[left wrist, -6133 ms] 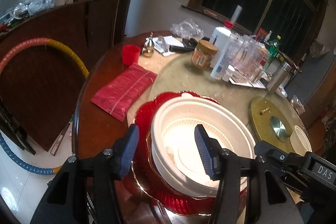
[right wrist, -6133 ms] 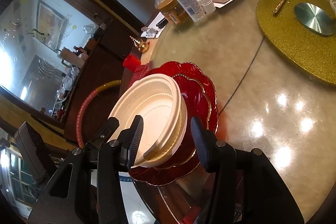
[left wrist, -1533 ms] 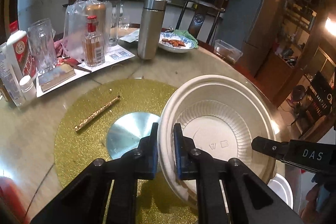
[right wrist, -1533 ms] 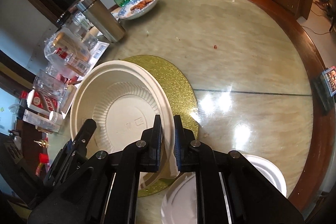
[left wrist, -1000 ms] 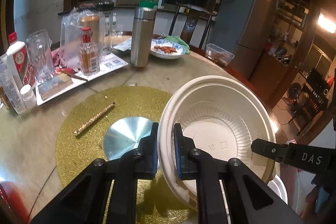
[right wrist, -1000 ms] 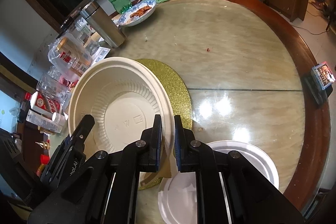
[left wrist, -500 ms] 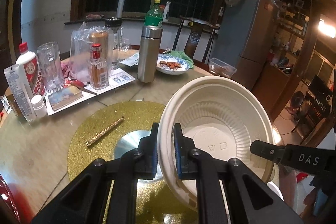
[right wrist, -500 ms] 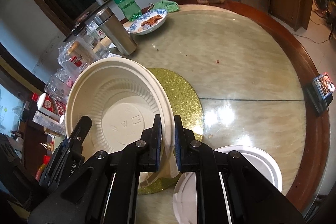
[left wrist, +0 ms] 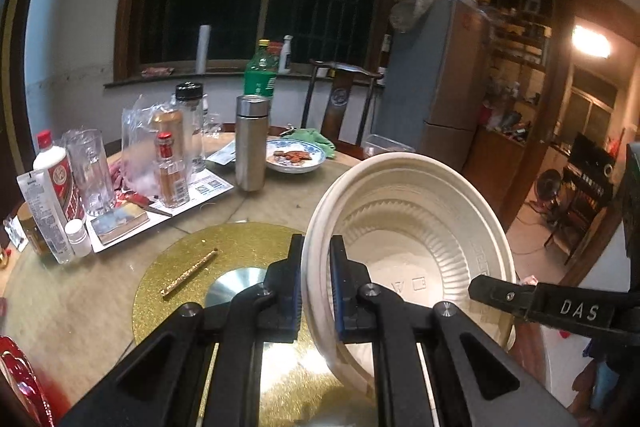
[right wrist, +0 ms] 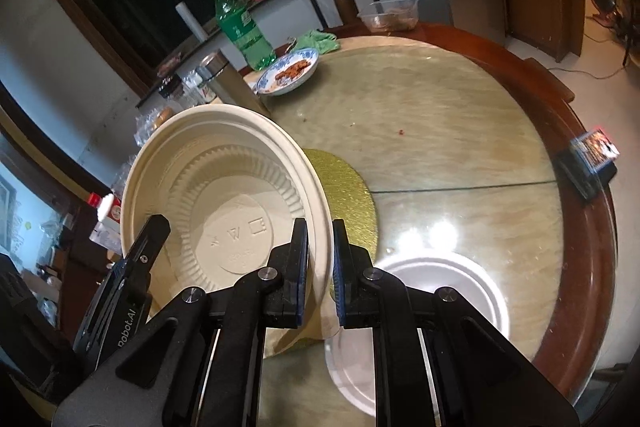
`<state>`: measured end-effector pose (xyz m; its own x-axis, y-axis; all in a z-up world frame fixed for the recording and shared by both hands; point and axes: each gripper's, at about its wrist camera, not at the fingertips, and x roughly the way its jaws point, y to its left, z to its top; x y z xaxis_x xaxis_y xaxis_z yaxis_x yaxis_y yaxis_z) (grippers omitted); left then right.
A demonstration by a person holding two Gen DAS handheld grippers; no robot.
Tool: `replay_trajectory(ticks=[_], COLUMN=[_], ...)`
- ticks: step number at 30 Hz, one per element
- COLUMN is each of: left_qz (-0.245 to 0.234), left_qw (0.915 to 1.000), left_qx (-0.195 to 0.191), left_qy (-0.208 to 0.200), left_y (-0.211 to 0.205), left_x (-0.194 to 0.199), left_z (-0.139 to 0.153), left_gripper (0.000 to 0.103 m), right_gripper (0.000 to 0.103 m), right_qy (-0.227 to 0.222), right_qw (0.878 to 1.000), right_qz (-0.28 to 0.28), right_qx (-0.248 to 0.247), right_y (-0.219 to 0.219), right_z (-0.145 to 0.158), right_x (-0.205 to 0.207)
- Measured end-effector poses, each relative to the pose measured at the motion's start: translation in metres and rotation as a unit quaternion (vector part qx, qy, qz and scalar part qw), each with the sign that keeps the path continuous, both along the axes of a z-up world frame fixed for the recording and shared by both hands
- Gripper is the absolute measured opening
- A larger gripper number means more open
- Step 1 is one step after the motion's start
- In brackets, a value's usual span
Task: Organize plates and bowls
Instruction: 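Carry the beige bowl with both grippers over the red plate stack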
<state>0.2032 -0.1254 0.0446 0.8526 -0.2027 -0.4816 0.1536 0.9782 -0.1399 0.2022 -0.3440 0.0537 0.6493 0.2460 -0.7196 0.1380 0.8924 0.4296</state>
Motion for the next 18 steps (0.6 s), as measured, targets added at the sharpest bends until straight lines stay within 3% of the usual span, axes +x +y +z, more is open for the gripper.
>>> replay_trajectory(ticks=[8,18], left_qz=[0.013,0.048], left_qw=[0.9994,0.9959], left_qx=[0.031,0.056], left_qy=[0.004,0.051], left_y=[0.018,0.065], left_x=[-0.030,-0.064], left_z=[-0.001,-0.035], left_gripper=[0.010,0.011], right_gripper=[0.011,0.011], right_qy=[-0.008,0.021], right_qw=[1.000,0.997], right_qz=[0.016,0.063], right_qx=[0.022,0.048], right_y=[0.015,0.069], right_z=[-0.003,-0.050], right_x=[-0.034,-0.059])
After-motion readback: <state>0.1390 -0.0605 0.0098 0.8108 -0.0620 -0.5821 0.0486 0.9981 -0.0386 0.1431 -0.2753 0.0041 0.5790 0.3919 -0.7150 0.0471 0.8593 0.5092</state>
